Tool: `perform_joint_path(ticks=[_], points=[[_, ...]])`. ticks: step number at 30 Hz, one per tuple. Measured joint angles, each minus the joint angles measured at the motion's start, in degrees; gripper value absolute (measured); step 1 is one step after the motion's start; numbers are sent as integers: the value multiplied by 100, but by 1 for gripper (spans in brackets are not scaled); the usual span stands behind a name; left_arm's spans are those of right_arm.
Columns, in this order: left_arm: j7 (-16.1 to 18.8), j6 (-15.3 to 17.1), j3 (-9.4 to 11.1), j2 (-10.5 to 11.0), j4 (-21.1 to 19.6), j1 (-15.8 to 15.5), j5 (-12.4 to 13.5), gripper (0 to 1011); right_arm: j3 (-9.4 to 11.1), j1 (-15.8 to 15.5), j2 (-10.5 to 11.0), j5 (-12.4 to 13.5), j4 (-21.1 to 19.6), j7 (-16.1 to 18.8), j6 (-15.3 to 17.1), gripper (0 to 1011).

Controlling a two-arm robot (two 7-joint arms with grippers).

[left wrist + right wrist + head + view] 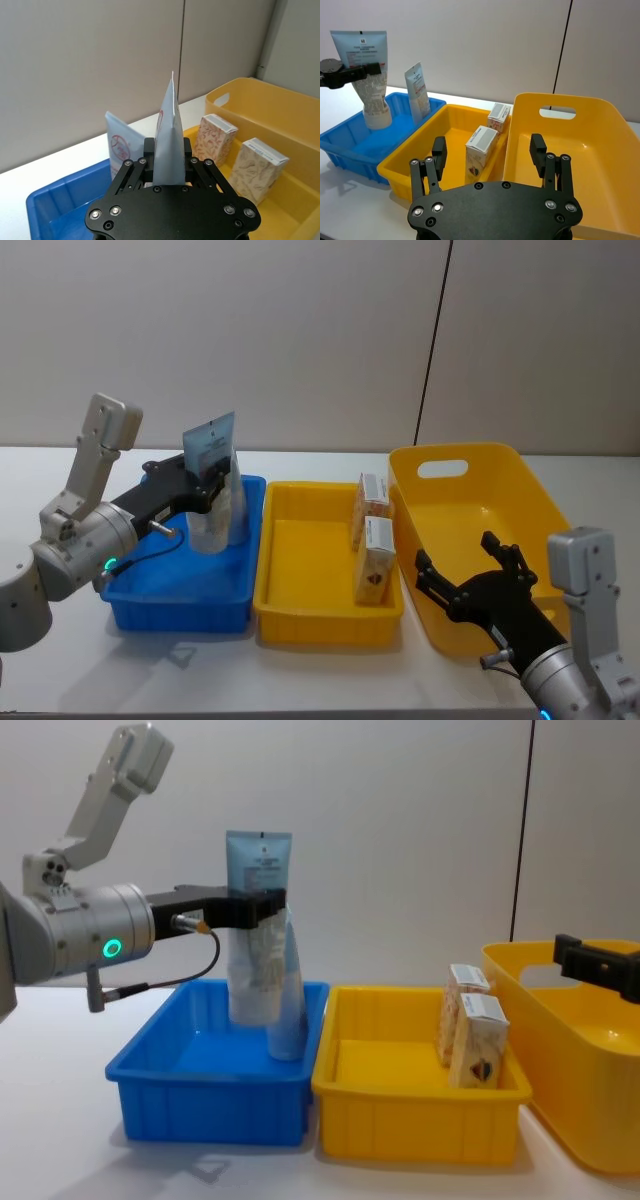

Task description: Bimanual collaborative sorting of washing and personal care products

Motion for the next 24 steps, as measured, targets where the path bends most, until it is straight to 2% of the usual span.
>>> perform_joint_path(ticks=[10,18,24], points=[[-215,122,20,14,-503,167,-151,265,0,0,0,0,0,0,0,1003],[-553,84,95,-111,-545,136,-341,265,0,0,0,0,0,0,0,1003],[-904,-15,183,-244,-391,16,-482,265,0,0,0,0,0,0,0,1003]])
